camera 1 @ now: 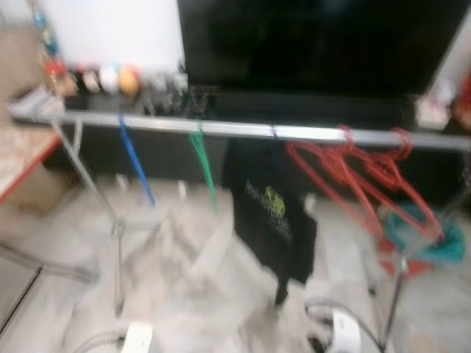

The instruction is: Hang hanger

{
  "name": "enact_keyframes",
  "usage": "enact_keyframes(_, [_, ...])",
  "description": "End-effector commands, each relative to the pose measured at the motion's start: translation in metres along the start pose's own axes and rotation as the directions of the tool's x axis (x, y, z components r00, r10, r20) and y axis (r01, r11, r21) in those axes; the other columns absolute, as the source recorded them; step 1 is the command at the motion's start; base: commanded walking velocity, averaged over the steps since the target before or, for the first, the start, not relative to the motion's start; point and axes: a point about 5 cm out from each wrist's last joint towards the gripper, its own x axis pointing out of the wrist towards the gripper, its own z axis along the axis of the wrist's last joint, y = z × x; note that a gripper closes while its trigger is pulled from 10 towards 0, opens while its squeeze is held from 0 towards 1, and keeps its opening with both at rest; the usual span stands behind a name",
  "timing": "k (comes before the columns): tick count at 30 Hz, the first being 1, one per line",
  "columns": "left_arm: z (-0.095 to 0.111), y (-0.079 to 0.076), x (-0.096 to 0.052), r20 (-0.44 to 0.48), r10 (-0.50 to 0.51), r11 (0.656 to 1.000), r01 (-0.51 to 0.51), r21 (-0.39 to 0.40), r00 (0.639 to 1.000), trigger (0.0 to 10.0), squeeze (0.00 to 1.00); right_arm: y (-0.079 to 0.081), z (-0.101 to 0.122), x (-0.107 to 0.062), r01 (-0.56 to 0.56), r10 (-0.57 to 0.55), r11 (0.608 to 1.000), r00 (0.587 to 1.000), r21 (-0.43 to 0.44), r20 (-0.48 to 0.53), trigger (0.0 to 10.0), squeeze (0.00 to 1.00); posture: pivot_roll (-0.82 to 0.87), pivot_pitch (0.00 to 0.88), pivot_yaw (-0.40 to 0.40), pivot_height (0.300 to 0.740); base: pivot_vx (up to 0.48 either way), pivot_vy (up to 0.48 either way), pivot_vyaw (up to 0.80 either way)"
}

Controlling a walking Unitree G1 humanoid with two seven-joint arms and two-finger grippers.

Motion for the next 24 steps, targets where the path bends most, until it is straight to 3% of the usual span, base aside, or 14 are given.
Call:
enact_keyframes(1, [0.0008,0.0020,0.0002,-0.004,0.004,1.000,-0.004,0.018,1.000,10.0,0.00,0.0049,-0.0019,0.0004,-0.008,0.008,1.000,1.000,0.016,-0.008,10.0,0.00,0.01,0.000,-0.014,0.740,-0.315,0.000,0.00])
enact_keyframes(24, [-0.0010,-0.0006,0.0001,-0.012,0.002,1.000,-0.001,0.005,1.000,10.0,0.00,0.0048,-0.0004,0.0007,-0.017,0.017,1.000,1.000,-0.013,-0.015,10.0,0.00,0.01,0.000,-0.016,0.740,-0.315,0.000,0.00])
